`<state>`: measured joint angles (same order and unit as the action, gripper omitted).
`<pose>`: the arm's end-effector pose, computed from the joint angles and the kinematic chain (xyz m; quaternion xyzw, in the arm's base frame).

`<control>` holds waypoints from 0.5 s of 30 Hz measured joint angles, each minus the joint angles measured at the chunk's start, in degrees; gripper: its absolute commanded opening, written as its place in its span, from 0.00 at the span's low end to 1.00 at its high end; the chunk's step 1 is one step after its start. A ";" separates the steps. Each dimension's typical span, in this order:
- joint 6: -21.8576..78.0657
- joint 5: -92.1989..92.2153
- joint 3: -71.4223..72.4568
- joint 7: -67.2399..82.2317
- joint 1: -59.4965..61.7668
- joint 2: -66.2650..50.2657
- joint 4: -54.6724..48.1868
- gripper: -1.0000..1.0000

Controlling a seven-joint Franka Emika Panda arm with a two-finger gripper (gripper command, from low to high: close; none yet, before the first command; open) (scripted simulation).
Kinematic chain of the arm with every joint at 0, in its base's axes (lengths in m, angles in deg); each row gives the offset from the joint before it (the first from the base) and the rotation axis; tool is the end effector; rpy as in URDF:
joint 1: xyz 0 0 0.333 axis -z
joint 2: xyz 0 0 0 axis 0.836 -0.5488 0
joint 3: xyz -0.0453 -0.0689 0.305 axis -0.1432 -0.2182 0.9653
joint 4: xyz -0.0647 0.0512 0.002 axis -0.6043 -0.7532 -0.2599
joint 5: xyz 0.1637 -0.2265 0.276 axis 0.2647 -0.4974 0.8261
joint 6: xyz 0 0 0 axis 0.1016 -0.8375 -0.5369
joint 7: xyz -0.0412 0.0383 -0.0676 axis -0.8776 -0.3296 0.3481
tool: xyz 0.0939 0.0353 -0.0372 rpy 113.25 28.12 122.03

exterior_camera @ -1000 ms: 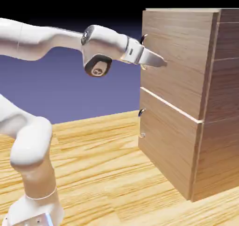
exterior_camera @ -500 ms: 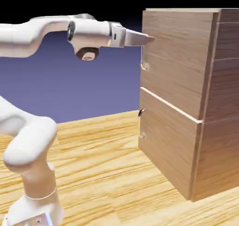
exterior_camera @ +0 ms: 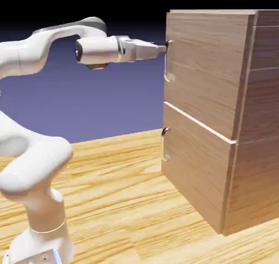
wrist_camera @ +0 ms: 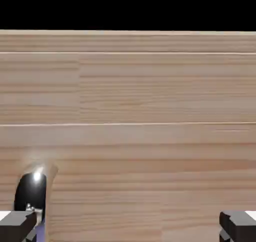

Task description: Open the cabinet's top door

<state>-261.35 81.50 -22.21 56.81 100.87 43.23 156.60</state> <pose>0.3575 0.2046 0.6062 -0.6404 0.2867 -0.6639 0.2586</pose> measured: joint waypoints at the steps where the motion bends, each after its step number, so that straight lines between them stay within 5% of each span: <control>1: -0.20 2.49 1.23 1.47 0.88 0.51 -0.67 0.50; 12: 1.23 15.77 10.77 8.48 13.66 2.45 -9.24 0.50; 13: 1.72 15.85 11.41 8.36 15.31 2.31 -10.27 0.00; 15: 1.72 15.85 11.41 8.36 15.31 2.31 -10.27 0.00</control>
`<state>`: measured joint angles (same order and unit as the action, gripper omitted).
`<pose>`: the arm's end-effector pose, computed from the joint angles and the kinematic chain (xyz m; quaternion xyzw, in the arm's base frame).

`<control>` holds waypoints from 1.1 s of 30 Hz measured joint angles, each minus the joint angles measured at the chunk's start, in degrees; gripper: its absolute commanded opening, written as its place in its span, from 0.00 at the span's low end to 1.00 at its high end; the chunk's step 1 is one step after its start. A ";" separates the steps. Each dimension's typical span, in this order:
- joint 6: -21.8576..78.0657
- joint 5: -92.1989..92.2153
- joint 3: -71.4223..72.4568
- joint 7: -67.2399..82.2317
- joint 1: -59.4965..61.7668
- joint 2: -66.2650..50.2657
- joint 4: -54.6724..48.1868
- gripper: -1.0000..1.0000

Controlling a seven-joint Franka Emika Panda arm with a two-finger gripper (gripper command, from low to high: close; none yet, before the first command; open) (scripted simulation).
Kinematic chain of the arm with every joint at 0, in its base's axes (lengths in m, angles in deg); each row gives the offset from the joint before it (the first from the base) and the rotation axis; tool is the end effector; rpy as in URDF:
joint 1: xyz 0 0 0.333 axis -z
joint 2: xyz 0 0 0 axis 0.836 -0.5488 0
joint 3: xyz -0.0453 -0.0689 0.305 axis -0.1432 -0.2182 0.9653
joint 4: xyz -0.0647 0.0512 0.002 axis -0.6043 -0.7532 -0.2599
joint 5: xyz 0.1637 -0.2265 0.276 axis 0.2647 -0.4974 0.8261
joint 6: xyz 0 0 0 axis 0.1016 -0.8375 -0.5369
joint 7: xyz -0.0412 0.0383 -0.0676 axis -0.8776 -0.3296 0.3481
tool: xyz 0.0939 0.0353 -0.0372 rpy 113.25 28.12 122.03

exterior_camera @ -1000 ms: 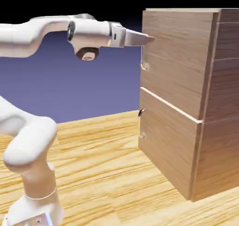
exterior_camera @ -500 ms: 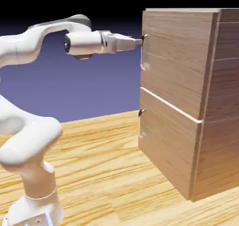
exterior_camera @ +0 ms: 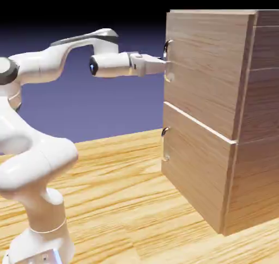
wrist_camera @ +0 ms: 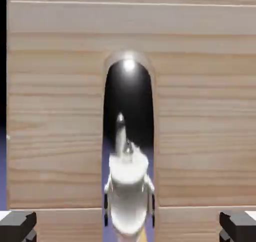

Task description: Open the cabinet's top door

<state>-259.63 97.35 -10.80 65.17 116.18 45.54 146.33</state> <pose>0.4216 0.2434 0.5588 -0.6472 0.2847 -0.6591 0.2564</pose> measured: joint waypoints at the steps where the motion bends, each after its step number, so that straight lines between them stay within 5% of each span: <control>1: 1.52 0.15 -1.35 0.39 -2.03 0.47 2.05 0.00; 18: 21.86 -8.09 -26.22 5.44 -37.36 7.60 33.13 0.00; 33: 33.69 -40.33 -54.88 -3.67 -61.93 24.19 53.39 0.00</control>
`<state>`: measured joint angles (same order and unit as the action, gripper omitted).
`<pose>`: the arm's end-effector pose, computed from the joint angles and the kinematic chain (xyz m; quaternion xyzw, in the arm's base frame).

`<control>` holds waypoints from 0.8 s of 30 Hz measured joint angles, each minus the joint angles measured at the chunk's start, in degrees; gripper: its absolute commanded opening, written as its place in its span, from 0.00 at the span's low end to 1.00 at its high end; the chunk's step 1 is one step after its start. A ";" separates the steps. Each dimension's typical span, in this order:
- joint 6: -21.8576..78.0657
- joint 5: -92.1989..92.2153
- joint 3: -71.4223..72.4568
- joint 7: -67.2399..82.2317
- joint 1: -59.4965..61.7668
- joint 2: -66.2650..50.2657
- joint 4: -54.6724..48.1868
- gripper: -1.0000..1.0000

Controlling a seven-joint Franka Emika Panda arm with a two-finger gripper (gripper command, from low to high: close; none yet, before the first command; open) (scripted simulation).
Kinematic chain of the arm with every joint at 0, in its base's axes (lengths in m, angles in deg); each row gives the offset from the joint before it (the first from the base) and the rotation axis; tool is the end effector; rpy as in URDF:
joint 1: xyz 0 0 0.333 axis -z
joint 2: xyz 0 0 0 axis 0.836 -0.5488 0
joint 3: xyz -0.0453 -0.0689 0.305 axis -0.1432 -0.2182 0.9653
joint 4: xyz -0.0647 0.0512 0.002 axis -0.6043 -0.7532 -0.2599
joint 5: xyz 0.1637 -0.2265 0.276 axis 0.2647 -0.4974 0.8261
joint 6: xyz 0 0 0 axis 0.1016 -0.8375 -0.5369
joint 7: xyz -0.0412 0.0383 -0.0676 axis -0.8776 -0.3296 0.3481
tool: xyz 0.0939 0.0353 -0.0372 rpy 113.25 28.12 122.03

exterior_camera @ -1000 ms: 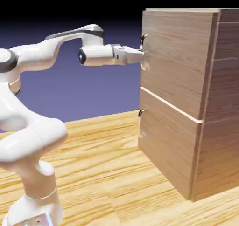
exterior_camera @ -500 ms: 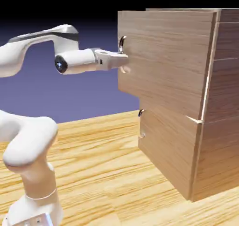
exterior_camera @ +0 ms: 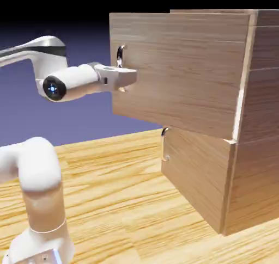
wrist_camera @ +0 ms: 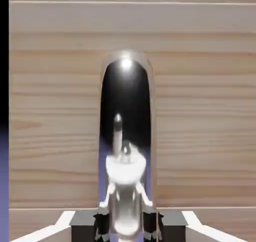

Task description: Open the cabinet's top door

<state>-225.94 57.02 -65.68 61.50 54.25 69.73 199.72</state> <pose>0.2016 0.0727 0.5588 -0.7053 0.0502 -0.5342 0.4633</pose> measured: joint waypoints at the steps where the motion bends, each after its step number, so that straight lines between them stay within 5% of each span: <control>1: 1.01 -2.49 -1.77 -1.00 -0.52 1.37 0.85 0.00; 12: 16.53 -28.16 -23.74 -8.58 1.51 13.30 5.67 0.00; 24: 35.13 -49.39 -48.67 -8.72 5.69 13.00 1.05 0.00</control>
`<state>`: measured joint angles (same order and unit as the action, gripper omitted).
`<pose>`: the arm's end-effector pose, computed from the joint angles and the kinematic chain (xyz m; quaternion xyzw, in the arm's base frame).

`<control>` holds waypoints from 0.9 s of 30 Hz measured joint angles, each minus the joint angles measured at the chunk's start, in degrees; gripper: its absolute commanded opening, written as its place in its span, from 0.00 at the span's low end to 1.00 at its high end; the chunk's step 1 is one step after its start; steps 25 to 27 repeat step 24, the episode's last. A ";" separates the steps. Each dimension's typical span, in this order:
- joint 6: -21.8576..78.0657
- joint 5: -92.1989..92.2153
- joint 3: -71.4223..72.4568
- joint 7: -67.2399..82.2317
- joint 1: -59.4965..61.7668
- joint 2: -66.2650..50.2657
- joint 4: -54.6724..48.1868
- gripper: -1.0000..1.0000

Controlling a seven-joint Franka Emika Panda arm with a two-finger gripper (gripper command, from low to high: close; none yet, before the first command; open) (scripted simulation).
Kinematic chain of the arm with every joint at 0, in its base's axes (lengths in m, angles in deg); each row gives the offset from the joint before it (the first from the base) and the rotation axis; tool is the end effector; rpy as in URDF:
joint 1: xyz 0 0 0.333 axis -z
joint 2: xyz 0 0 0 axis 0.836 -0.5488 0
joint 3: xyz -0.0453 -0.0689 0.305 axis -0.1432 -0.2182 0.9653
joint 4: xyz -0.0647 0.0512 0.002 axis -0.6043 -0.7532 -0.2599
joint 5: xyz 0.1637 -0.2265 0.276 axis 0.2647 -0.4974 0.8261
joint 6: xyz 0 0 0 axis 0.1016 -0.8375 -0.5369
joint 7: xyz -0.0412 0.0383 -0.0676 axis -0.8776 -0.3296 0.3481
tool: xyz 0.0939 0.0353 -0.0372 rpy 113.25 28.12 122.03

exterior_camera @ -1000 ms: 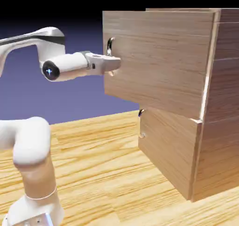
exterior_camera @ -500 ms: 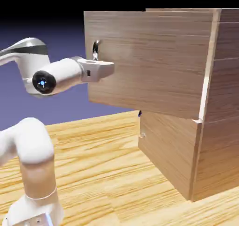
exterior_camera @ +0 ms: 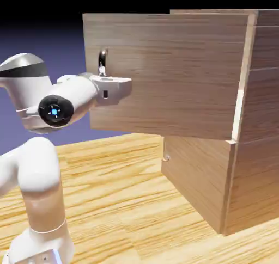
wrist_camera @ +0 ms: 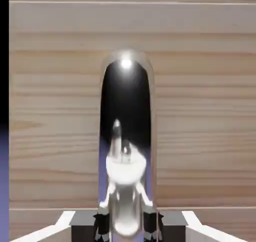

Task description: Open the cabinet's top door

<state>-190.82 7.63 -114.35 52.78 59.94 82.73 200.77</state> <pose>0.1453 -0.0662 0.5587 -0.7026 -0.0784 -0.4415 0.5526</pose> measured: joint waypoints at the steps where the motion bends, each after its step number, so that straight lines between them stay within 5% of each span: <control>1: 1.60 -1.71 -2.08 0.13 -0.16 -0.51 -0.89 0.00; 8: 4.17 -16.19 -13.59 -5.02 -9.27 2.45 -5.72 0.00; 23: 34.14 -29.31 -31.92 -5.25 -31.11 -5.12 -36.58 0.00; 24: 35.13 -29.52 -32.27 -5.37 -32.10 -5.27 -37.80 1.00; 27: 35.13 -29.52 -32.27 -5.37 -32.10 -5.27 -37.80 1.00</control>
